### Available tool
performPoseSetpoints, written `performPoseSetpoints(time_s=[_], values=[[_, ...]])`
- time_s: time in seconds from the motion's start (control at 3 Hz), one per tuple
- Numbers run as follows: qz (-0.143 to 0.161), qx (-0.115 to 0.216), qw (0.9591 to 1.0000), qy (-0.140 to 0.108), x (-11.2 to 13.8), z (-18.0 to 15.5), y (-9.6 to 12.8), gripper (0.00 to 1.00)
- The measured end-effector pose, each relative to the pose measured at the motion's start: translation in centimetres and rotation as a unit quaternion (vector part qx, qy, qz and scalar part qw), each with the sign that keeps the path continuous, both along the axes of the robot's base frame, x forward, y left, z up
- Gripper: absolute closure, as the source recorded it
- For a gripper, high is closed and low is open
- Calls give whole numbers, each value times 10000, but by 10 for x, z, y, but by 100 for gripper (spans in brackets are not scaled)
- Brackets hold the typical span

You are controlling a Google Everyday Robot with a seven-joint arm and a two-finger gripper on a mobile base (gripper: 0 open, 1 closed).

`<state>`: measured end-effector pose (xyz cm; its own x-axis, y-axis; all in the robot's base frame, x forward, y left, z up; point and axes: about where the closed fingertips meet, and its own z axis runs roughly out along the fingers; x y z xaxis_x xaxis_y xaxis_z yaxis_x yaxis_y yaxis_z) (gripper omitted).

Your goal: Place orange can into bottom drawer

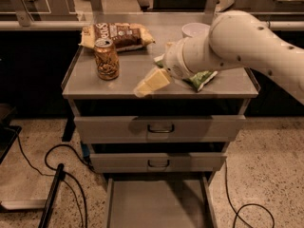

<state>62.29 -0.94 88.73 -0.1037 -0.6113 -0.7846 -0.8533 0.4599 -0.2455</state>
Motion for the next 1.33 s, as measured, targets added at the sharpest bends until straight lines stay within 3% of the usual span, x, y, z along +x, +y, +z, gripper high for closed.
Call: performPoseSetpoints(time_s=[0.33, 0.67, 1.33], values=[[382, 476, 9981, -3, 30, -13, 46, 0], [382, 476, 9981, -2, 30, -13, 46, 0], [611, 990, 9928, -276, 86, -20, 88, 0]])
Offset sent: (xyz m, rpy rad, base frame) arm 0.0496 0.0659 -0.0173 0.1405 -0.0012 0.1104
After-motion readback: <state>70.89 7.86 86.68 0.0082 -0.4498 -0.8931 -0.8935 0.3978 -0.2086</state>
